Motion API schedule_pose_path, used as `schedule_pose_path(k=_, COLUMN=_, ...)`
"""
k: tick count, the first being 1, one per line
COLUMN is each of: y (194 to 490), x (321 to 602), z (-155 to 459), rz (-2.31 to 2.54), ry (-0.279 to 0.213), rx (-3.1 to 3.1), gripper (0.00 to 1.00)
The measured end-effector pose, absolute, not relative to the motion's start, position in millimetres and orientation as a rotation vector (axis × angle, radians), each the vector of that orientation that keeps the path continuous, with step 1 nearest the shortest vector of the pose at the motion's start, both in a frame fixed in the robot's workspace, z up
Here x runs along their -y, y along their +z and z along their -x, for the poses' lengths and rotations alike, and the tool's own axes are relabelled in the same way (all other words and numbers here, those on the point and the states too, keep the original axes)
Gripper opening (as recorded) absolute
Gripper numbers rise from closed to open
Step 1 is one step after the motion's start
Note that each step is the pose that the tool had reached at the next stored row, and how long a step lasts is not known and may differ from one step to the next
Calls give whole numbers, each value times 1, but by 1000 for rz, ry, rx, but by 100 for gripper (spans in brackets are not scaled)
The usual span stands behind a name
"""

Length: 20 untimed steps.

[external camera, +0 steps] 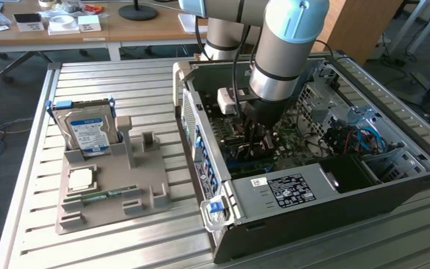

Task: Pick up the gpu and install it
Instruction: 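Insert the gpu into the slot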

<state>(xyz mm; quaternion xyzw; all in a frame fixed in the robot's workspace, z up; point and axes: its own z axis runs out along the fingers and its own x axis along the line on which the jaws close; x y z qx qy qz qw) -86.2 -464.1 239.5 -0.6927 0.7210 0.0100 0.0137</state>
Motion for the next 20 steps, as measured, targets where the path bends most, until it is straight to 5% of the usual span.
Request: schedule_pose_path(k=20, y=268, x=464, z=86, rz=2157, ry=31, rx=-2246, gripper=40)
